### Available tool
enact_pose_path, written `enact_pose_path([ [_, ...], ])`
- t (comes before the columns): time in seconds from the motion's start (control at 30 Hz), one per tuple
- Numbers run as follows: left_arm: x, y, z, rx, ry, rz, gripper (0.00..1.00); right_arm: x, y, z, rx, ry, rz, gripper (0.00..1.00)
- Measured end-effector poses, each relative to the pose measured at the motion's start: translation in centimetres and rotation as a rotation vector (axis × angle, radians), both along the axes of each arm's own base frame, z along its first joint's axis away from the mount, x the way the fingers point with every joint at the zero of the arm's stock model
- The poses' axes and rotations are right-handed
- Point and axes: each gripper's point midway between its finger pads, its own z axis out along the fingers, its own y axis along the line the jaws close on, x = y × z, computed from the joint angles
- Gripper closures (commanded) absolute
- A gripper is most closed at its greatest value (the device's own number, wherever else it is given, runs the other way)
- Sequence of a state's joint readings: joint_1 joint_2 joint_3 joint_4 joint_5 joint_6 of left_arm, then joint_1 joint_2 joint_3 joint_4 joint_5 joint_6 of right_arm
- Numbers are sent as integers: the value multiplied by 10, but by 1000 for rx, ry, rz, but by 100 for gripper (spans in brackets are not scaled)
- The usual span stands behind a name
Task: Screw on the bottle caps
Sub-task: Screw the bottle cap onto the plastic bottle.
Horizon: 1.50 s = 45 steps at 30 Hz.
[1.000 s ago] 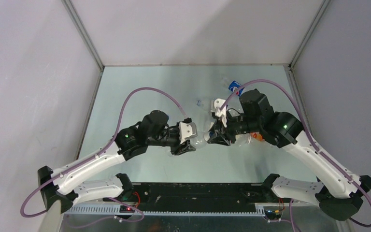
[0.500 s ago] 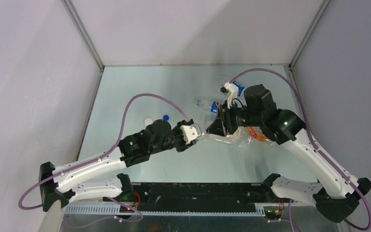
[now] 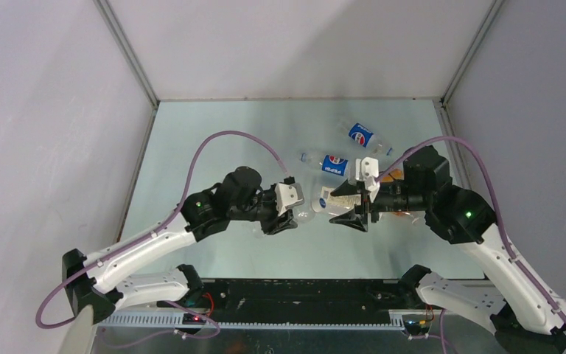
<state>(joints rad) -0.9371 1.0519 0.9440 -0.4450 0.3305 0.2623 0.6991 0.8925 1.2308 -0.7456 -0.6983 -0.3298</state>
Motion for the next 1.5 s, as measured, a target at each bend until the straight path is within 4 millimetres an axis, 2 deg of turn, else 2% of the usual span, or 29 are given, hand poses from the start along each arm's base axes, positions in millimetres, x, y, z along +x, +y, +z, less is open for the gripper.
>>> enact_pose_path([
  [0.3, -22, 0, -3, 4, 74, -88, 100, 2, 9, -18, -57, -97, 117, 45],
  [0.7, -29, -2, 2, -10, 91, -121, 100, 0, 17, -38, -120, -79, 181, 54],
  [0.9, -31, -1, 1, -7, 99, -128, 100, 2, 21, -43, -132, -66, 184, 71],
  [0.97, -31, 0, 0, -2, 104, -128, 100, 2, 21, -44, -135, -57, 181, 81],
  [1.0, -32, 0, -1, 0, 106, -128, 100, 3, 22, -45, -136, -51, 180, 88],
  [1.07, -32, 1, -2, 6, 110, -126, 100, 3, 23, -47, -139, -27, 171, 99],
  [1.1, -32, 2, -2, 8, 112, -124, 100, 4, 24, -47, -139, -11, 162, 100],
  [1.23, -28, 4, -4, 12, 107, -101, 100, 9, 27, -49, -139, 85, 90, 100],
  [1.5, -6, 14, -10, 20, -25, 30, 99, 34, 40, -54, -101, 444, -247, 100],
])
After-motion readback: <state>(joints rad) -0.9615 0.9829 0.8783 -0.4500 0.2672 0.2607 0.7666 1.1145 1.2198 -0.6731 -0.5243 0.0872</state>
